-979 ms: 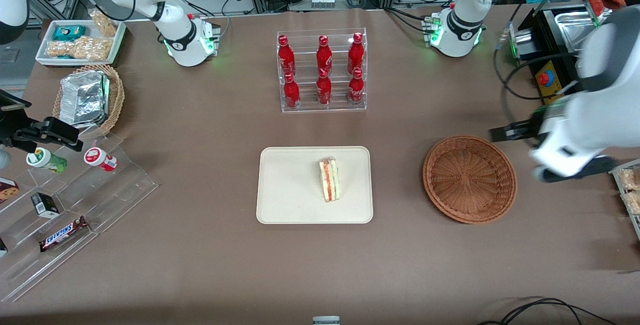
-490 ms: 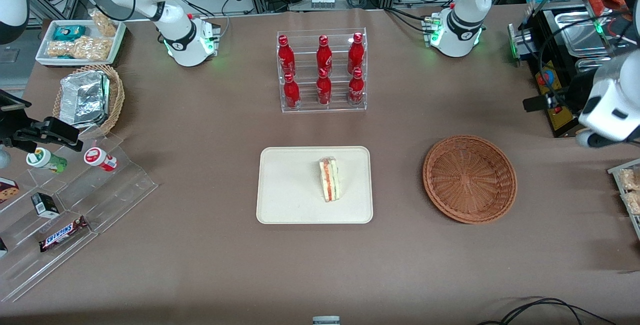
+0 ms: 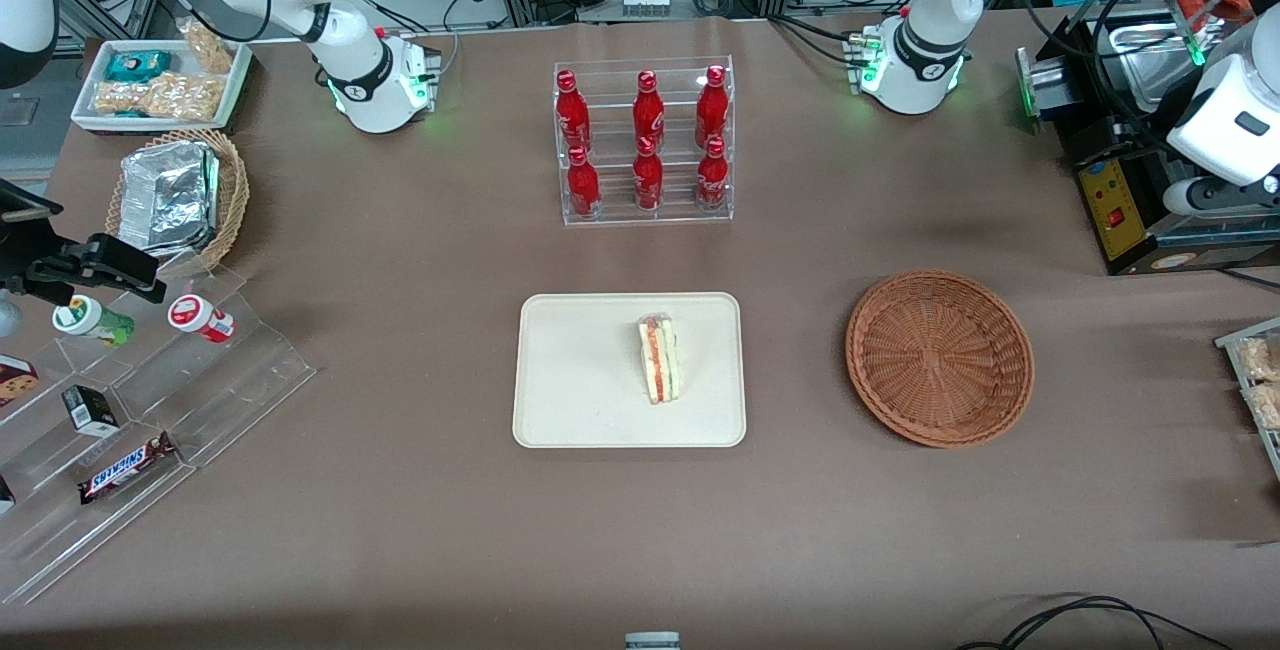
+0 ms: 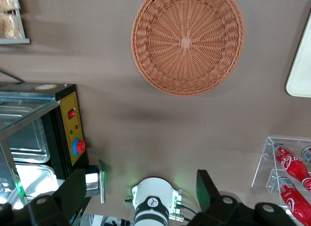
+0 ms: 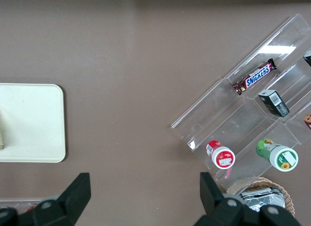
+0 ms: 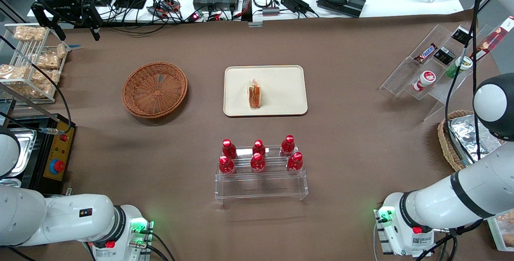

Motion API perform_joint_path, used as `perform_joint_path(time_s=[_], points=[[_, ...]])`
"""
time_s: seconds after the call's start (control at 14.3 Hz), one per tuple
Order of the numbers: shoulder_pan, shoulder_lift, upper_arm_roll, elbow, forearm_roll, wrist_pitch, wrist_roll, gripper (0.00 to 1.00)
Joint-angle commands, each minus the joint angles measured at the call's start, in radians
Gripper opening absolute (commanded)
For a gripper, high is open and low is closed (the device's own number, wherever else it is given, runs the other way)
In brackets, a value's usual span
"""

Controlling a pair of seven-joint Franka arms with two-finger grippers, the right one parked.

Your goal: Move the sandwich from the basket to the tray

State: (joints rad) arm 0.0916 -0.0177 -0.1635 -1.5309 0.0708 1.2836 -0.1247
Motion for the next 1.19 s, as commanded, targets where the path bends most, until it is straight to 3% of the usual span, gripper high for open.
perform_joint_path(time_s=[0.0,0.35,1.12], points=[[-0.001,0.002,-0.014,0.035,0.017,-0.007,0.019,1.00],[0.057,0.002,-0.105,0.034,0.026,-0.006,0.023,1.00],[0.050,0.007,-0.102,0.037,-0.048,0.029,0.007,1.00]])
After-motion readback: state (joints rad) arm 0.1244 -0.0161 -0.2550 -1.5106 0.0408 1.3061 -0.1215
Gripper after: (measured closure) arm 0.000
